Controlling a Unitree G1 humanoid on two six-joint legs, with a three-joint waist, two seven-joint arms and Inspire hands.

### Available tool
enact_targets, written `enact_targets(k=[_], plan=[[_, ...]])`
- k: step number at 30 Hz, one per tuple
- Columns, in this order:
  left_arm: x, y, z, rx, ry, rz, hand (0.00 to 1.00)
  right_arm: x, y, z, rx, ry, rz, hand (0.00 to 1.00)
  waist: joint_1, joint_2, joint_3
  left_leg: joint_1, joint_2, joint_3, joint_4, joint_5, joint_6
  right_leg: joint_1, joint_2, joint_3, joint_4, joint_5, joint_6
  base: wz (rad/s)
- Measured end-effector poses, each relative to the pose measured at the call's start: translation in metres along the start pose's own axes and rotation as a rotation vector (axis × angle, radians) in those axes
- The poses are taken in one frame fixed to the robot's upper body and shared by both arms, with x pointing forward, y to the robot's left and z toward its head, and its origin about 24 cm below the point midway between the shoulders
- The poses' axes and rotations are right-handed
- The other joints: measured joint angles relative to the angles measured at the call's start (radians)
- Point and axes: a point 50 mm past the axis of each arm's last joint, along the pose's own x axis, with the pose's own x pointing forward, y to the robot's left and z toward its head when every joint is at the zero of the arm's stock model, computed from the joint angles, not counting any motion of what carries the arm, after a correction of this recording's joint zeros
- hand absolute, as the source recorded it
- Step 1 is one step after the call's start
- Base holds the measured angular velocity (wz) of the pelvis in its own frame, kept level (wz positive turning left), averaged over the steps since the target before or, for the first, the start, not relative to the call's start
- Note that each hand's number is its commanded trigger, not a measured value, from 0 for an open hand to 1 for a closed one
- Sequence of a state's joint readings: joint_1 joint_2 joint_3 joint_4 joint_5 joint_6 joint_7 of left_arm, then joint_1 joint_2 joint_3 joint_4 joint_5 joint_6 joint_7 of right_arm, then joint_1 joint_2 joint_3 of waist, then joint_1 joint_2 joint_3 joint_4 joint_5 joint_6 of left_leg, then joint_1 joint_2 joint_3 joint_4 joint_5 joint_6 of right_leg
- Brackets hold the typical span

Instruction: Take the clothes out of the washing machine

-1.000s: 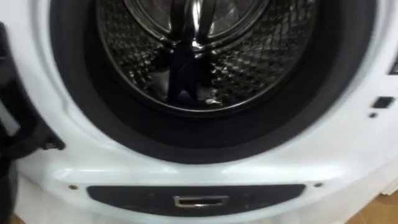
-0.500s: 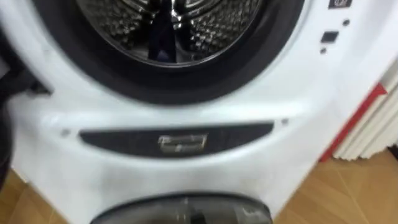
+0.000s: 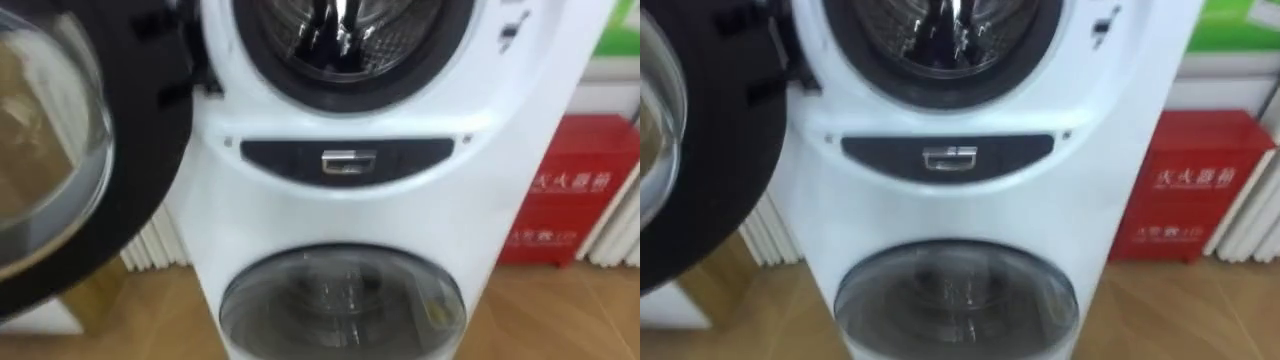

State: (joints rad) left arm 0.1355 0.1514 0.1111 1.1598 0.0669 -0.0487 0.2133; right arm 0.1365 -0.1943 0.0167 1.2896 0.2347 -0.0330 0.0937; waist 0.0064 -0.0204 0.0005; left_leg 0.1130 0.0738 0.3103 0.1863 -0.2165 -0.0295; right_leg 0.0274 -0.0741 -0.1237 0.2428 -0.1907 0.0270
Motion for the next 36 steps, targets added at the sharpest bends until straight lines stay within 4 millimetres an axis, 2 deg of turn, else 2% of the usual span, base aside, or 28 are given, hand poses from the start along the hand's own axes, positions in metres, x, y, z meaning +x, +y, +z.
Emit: enact_targets(k=[4, 8, 11, 13, 14, 15, 17, 19, 20, 21, 22, 23, 25, 28, 32, 36], plan=[[-0.001, 0.001, -0.004, -0.064, 0.019, 0.006, 0.00, 0.000, 0.002, -0.001, 0.010, 0.001, 0.019, 0.00, -0.001, -0.012, -0.0046, 0.006, 0.005, 0.000, -0.004, 0.000, -0.001, 0.005, 0.011, 0.012, -0.015, 0.007, -0.002, -0.09], [-0.002, 0.002, -0.012, -0.155, 0.056, 0.015, 0.00, 0.001, 0.004, 0.001, 0.011, -0.003, 0.024, 0.00, 0.000, -0.018, -0.0061, 0.000, 0.004, -0.019, -0.007, -0.001, -0.001, 0.015, 0.012, -0.002, -0.028, 0.010, -0.002, 0.12], [-0.003, 0.004, -0.016, -0.247, 0.082, 0.026, 0.00, 0.000, 0.005, -0.001, 0.022, 0.000, 0.027, 0.00, -0.001, -0.021, -0.0032, 0.000, 0.003, -0.048, -0.005, -0.001, -0.002, 0.035, 0.013, -0.018, -0.042, 0.011, -0.001, 0.22], [-0.002, 0.010, -0.018, -0.421, 0.110, 0.056, 0.00, 0.000, 0.003, 0.002, 0.068, -0.015, 0.025, 0.00, 0.005, -0.015, 0.0001, 0.006, 0.003, -0.053, -0.005, -0.002, -0.003, 0.046, 0.015, -0.018, -0.053, 0.011, 0.000, 0.00], [-0.001, 0.012, -0.017, -0.466, 0.113, 0.066, 0.00, 0.001, 0.002, 0.006, 0.077, -0.029, 0.025, 0.00, 0.007, -0.011, 0.0024, 0.008, 0.003, -0.056, -0.005, -0.002, -0.003, 0.049, 0.016, -0.017, -0.056, 0.011, 0.000, 0.00], [0.000, 0.019, -0.014, -0.536, 0.105, 0.086, 0.00, 0.001, 0.001, 0.010, 0.083, -0.049, 0.021, 0.00, 0.004, -0.004, 0.0093, 0.014, 0.003, -0.062, -0.006, -0.002, -0.003, 0.056, 0.016, -0.018, -0.057, 0.011, 0.000, 0.03], [0.003, 0.034, 0.001, -0.616, 0.040, 0.114, 0.00, 0.001, -0.001, 0.015, 0.078, -0.076, 0.016, 0.00, 0.004, 0.006, 0.0128, 0.014, 0.004, -0.066, -0.006, -0.002, -0.004, 0.059, 0.016, -0.028, -0.057, 0.011, 0.000, 0.11], [0.005, 0.060, 0.038, -0.733, -0.120, 0.147, 0.00, 0.001, -0.004, 0.017, 0.109, -0.088, 0.013, 0.00, 0.006, 0.020, 0.0157, 0.005, 0.003, -0.077, -0.008, -0.003, -0.004, 0.055, 0.016, -0.035, -0.057, 0.011, 0.000, 0.13], [0.005, 0.067, 0.048, -0.760, -0.164, 0.155, 0.00, 0.000, -0.005, 0.018, 0.119, -0.094, 0.011, 0.00, 0.007, 0.024, 0.0153, 0.003, 0.002, -0.077, -0.008, -0.003, -0.004, 0.054, 0.016, -0.035, -0.057, 0.011, 0.000, 0.04], [0.003, 0.082, 0.068, -0.797, -0.256, 0.169, 0.00, 0.000, -0.007, 0.019, 0.133, -0.105, 0.009, 0.00, 0.009, 0.030, 0.0145, 0.002, 0.002, -0.078, -0.010, -0.003, -0.004, 0.054, 0.016, -0.034, -0.057, 0.011, 0.000, 0.00], [-0.001, 0.097, 0.086, -0.816, -0.345, 0.184, 0.00, 0.000, -0.009, 0.020, 0.140, -0.110, 0.004, 0.00, 0.014, 0.037, 0.0110, 0.002, 0.001, -0.078, -0.012, -0.003, -0.004, 0.052, 0.016, -0.034, -0.055, 0.011, 0.000, 0.00], [-0.004, 0.104, 0.096, -0.822, -0.391, 0.190, 0.00, 0.000, -0.010, 0.020, 0.146, -0.115, 0.003, 0.00, 0.014, 0.040, 0.0093, 0.002, 0.001, -0.079, -0.012, -0.003, -0.004, 0.052, 0.016, -0.033, -0.056, 0.011, 0.000, 0.00], [-0.024, 0.129, 0.135, -0.867, -0.599, 0.210, 0.00, -0.002, -0.014, 0.012, 0.162, -0.110, -0.010, 0.00, 0.024, 0.048, 0.0056, 0.002, 0.001, -0.087, -0.012, -0.002, -0.005, 0.054, 0.016, -0.036, -0.057, 0.011, 0.000, 0.00], [-0.050, 0.153, 0.169, -0.893, -0.797, 0.248, 0.00, -0.006, -0.020, -0.001, 0.172, -0.095, -0.025, 0.00, 0.028, 0.057, 0.0002, 0.001, 0.000, -0.094, -0.010, -0.002, -0.004, 0.054, 0.016, -0.040, -0.056, 0.011, 0.000, 0.01], [-0.054, 0.159, 0.171, -0.868, -0.774, 0.303, 0.00, -0.007, -0.022, -0.007, 0.178, -0.082, -0.031, 0.00, 0.029, 0.069, 0.0048, -0.001, 0.000, -0.103, -0.008, -0.002, -0.004, 0.054, 0.017, -0.042, -0.058, 0.011, 0.000, 0.02], [-0.062, 0.160, 0.179, -0.828, -0.766, 0.342, 0.00, -0.010, -0.030, -0.012, 0.204, -0.083, -0.059, 0.00, 0.033, 0.061, 0.0026, -0.001, 0.000, -0.120, -0.004, -0.003, -0.004, 0.057, 0.018, -0.044, -0.058, 0.012, 0.000, 0.05]])
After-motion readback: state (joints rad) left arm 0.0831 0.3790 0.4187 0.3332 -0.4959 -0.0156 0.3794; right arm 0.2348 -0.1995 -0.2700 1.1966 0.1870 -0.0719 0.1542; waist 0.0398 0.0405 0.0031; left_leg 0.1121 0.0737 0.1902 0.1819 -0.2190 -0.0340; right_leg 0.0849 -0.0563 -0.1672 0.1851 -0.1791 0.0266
